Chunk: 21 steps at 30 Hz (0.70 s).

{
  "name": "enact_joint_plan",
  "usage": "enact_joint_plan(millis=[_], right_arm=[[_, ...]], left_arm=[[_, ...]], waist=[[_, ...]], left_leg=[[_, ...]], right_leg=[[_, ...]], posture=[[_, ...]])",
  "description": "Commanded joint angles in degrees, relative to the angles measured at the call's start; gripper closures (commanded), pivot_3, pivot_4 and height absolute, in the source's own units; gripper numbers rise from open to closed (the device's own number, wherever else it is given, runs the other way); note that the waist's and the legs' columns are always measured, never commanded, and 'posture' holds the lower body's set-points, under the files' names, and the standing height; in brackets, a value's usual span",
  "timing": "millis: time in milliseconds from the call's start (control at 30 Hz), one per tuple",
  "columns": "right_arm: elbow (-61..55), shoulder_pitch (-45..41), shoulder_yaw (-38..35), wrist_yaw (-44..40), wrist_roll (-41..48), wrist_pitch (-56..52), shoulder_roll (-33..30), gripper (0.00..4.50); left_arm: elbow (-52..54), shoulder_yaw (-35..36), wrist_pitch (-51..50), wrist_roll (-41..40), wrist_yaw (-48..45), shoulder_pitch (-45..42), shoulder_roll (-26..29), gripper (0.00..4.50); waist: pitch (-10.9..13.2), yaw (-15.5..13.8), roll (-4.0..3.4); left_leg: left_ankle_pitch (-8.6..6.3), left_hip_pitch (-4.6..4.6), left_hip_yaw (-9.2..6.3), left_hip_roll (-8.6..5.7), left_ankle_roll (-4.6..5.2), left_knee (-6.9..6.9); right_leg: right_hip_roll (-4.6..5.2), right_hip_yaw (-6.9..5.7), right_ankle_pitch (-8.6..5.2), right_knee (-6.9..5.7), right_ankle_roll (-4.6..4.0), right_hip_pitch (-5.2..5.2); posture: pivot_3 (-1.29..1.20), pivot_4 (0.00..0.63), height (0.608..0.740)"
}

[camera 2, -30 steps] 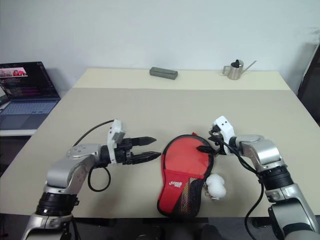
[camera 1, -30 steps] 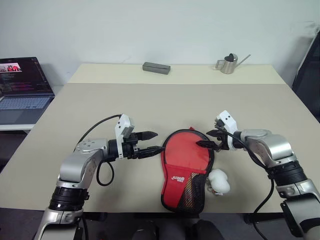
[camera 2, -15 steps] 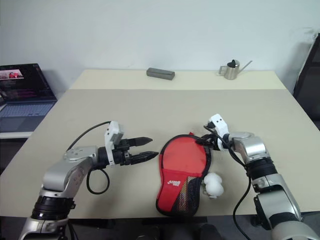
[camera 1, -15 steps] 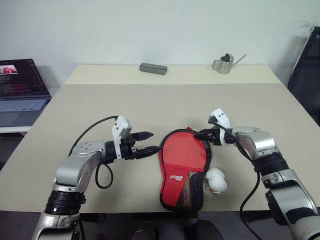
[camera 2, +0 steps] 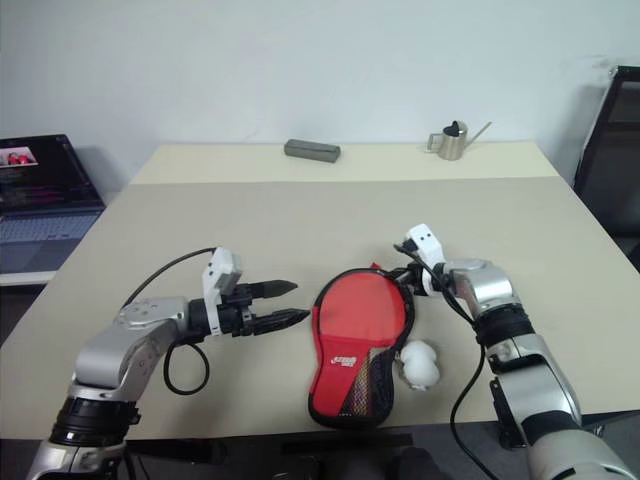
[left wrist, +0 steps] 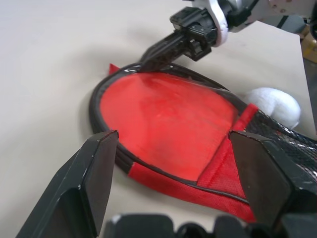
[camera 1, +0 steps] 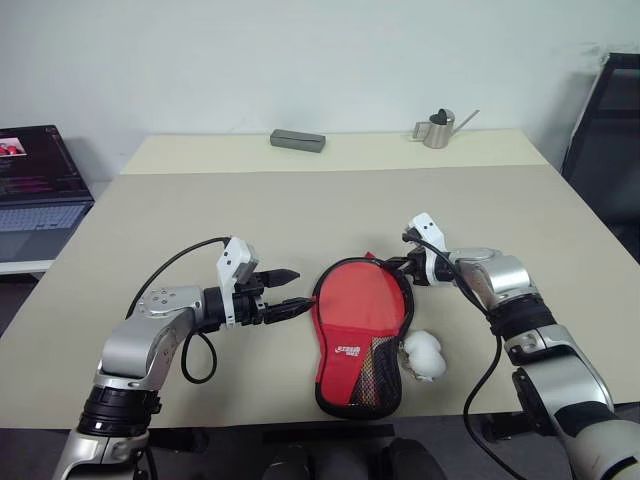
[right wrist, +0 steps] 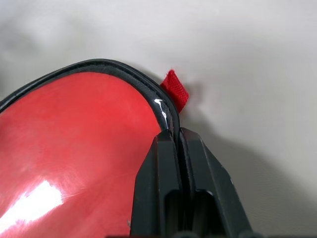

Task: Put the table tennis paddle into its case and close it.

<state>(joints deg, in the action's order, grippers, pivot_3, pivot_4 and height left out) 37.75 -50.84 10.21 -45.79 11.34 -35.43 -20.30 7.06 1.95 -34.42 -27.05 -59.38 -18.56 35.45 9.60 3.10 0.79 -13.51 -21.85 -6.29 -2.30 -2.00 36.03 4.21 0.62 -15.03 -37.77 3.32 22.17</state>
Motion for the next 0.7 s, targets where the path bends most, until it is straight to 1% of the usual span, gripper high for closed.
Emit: enact_joint_plan(millis=[33,333,700], right_arm=[[4.7,-5.0,-1.5,3.2,-2.7,5.6,1.1,4.48],[15.5,-13.3,-3.6,5.0,-4.5,13.2,4.8,4.48],[23.0,-16.2,-2.4,1.2,-8.6,18.6,9.0,4.48]], left_arm=[[2.9,1.3,1.1,-1.3,0.2,0.1,0.7,0.6],[4.0,1.1,0.9,-1.6,1.1,1.0,0.3,0.6],[3.0,-0.7,1.8,-1.0,1.2,0.3,-0.3,0.6]], waist=[[0.0,0.2,0.0],[0.1,0.2,-0.04],[0.1,0.2,-0.05]], left_leg=[[0.0,0.02,0.06,0.02,0.0,0.01],[0.02,0.01,0.14,0.05,-0.01,-0.02],[-0.02,-0.04,0.16,0.05,-0.05,-0.13]], right_leg=[[-0.03,0.07,0.0,-0.02,0.01,0.01],[-0.09,0.22,0.04,-0.16,-0.07,0.17],[-0.09,0.25,0.01,-0.07,-0.1,0.26]], posture=[[0.0,0.15,0.74],[0.0,0.15,0.74],[0.0,0.15,0.74]])
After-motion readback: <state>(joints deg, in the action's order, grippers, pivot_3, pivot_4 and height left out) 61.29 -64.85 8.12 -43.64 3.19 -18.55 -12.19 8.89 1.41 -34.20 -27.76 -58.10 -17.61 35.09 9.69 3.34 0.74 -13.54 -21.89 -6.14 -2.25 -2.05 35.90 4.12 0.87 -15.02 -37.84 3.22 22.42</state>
